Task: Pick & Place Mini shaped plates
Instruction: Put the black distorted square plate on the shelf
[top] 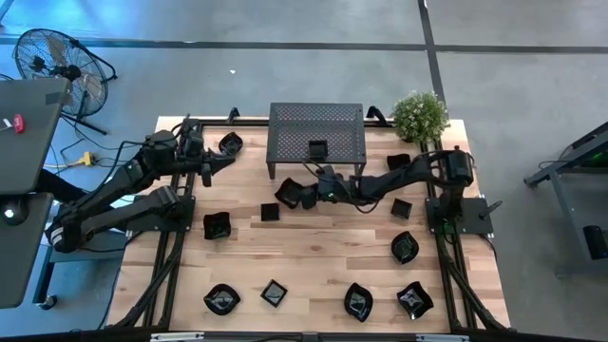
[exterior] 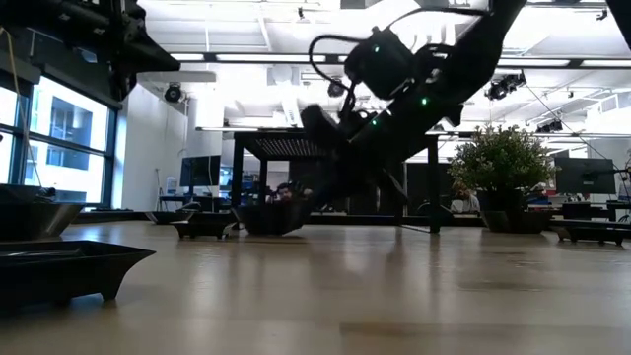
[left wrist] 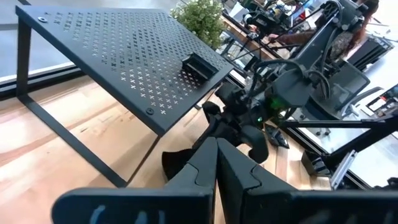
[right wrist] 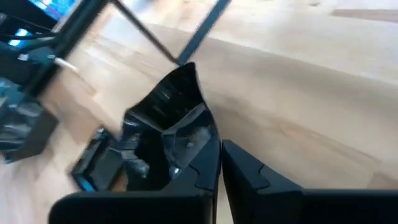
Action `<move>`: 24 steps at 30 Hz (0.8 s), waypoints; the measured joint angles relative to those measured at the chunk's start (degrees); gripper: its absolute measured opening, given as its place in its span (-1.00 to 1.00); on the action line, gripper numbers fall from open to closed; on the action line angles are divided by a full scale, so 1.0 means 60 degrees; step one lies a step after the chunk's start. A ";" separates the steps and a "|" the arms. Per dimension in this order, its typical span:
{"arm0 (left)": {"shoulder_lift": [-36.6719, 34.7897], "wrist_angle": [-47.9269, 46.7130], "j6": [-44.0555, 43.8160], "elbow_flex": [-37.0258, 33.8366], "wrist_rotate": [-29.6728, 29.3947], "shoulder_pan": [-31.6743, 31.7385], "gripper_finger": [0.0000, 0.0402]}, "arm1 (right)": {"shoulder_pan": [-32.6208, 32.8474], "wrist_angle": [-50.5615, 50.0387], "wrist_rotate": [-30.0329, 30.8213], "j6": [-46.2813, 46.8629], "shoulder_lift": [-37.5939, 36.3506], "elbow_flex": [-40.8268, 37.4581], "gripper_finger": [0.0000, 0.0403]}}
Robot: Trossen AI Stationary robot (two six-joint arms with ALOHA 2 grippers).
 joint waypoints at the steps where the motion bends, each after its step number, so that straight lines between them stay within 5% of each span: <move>1: 0.0029 0.0000 0.0002 0.0000 0.0034 0.0000 -1.00 | 0.0074 -0.0065 0.0015 0.0000 -0.0078 0.0000 -0.95; 13: 0.1491 -0.0576 0.0002 0.0000 0.0771 -0.0287 -0.78 | 0.0756 -0.0768 0.0117 0.0171 -0.1312 0.0000 -0.99; 18: 0.2641 -0.0758 0.0391 0.0000 0.0072 -0.1308 -0.57 | 0.0839 -0.1438 0.0018 0.0282 -0.1773 0.0000 -0.88; 24: 0.3770 0.0119 -0.0096 -0.0022 -0.1930 -0.2937 -0.59 | 0.0838 -0.2724 0.0055 -0.0085 -0.2911 0.0000 -0.80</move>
